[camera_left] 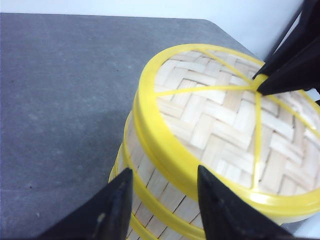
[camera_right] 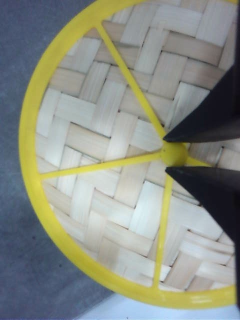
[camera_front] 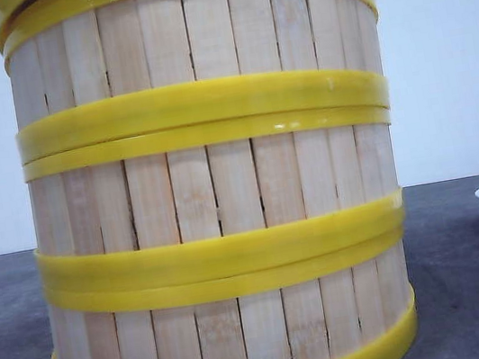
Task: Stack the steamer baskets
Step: 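Carry the lid over the stack and lower it onto the top basket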
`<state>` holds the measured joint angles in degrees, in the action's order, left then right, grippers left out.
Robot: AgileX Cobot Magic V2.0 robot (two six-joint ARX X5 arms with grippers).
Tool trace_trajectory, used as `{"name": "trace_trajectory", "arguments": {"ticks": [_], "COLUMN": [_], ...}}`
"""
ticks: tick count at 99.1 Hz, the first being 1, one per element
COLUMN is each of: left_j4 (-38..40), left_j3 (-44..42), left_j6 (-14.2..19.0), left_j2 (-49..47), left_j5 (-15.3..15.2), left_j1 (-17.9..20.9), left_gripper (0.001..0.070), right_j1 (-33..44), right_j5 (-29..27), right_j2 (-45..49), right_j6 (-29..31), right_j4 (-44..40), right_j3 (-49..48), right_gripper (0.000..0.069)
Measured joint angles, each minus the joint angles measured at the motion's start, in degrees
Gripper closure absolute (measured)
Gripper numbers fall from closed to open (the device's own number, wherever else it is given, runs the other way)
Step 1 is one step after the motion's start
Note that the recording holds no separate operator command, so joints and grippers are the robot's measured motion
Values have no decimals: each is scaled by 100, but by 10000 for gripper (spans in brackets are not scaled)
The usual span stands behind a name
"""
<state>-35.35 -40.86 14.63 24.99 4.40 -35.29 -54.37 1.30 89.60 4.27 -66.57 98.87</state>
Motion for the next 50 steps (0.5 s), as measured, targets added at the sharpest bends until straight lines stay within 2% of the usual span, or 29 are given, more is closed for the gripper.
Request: {"name": "trace_trajectory", "arguments": {"ticks": [50], "left_j4": [0], "left_j3": [0], "left_j6": [0], "left_j2": [0], "left_j5": [0], "left_j1": [0], "left_gripper": [475], "right_j1": [17], "right_j5": [-223], "right_j2": [7], "right_j6": [-44], "right_j4": [-7], "right_j3": [0], "right_gripper": [638]}}
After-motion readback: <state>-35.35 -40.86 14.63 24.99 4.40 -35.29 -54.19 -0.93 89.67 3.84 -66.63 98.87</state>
